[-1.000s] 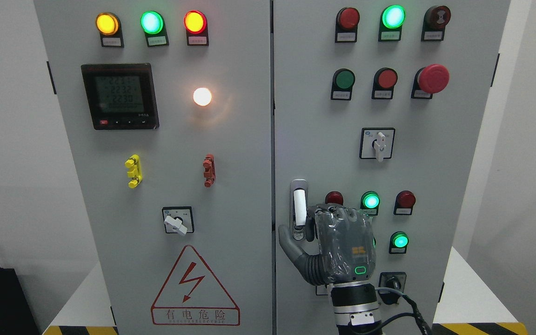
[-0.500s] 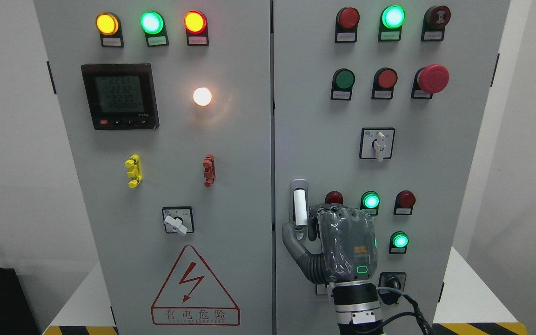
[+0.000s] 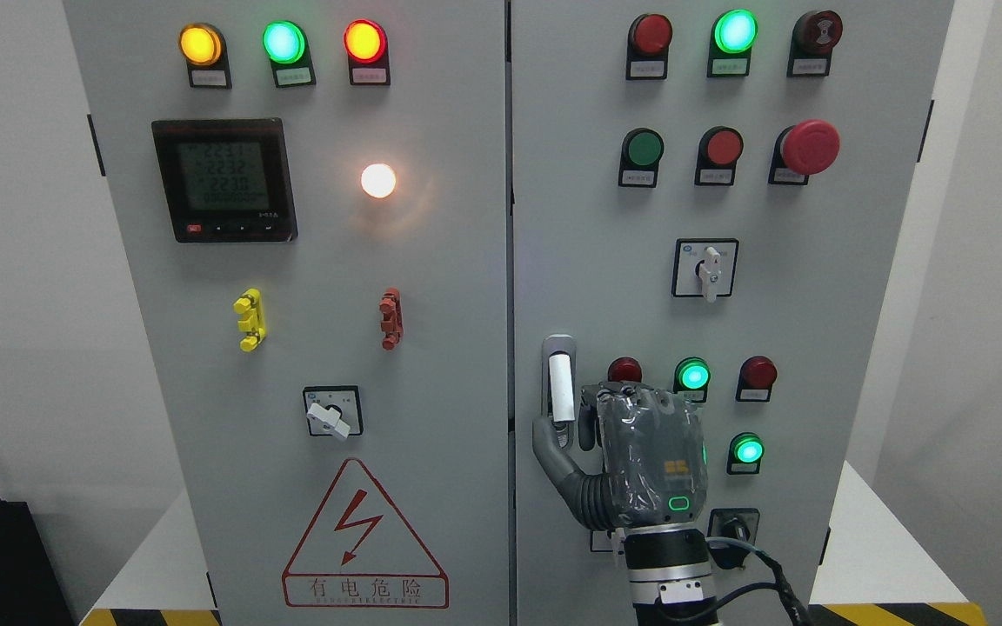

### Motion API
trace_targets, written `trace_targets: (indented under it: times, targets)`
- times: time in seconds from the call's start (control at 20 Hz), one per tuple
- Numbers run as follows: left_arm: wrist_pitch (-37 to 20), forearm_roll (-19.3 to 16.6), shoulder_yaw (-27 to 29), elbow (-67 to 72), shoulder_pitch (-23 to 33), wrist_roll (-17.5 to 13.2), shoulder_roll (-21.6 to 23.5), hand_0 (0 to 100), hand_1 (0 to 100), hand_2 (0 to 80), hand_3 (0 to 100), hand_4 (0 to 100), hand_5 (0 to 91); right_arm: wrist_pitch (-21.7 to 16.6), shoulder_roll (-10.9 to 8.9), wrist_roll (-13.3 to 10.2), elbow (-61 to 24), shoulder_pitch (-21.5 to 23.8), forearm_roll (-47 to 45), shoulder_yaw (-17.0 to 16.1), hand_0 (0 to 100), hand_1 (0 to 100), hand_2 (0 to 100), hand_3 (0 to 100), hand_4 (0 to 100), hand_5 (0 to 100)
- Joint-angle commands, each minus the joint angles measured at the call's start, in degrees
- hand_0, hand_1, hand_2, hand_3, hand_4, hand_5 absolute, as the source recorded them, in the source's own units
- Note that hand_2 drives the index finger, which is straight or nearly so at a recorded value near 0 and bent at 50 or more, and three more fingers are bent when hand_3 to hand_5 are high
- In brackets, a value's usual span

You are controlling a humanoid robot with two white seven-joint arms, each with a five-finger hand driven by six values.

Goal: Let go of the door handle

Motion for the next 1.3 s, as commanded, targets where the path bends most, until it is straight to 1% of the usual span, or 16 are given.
trace_targets:
  times: [0.0,0.35,0.65,1.1,1.15,1.25]
  targets:
    - [-0.05,0.0,-0.79,1.14,0.0,-0.04,-0.01,12,39,0.0,0,0,0.0,0.48,0.08,0.14,0.84,-0.12,-0.7,-0.41,38,60,90,100,97,100]
    - [-0.05,0.0,-0.79,1.14,0.0,-0.04,-0.02,12,39,0.0,0,0,0.0,0.57,0.08,0.14,0.75,-0.03,-0.97,-1.29,40,60,90,100,97,100]
    - [-0.05,0.0,-0.79,1.14,0.0,-0.04,-0.02,12,39,0.0,0,0,0.0,0.57,0.08,-0.03,0.49,-0.03,-2.28,-1.46,41,58,91,100,98,100]
    - [-0.05,0.0,-0.79,1.14,0.0,-0.04,-0.02,12,39,0.0,0,0,0.0,0.57,0.08,-0.12,0.49,-0.03,-3.25,-2.26,43,55,91,100,97,100]
    - [-0.05,0.0,-0.79,1.14,0.0,-0.04,-0.02,12,39,0.0,0,0,0.0,0.49,0.08,-0.21,0.49,0.06,-3.25,-2.26,43,55,91,100,97,100]
    - [-0.05,0.0,-0.79,1.14,0.0,-0.04,0.07,12,39,0.0,0,0,0.0,0.49,-0.01,-1.26,0.49,0.06,-3.25,-2.26,43,55,91,100,97,100]
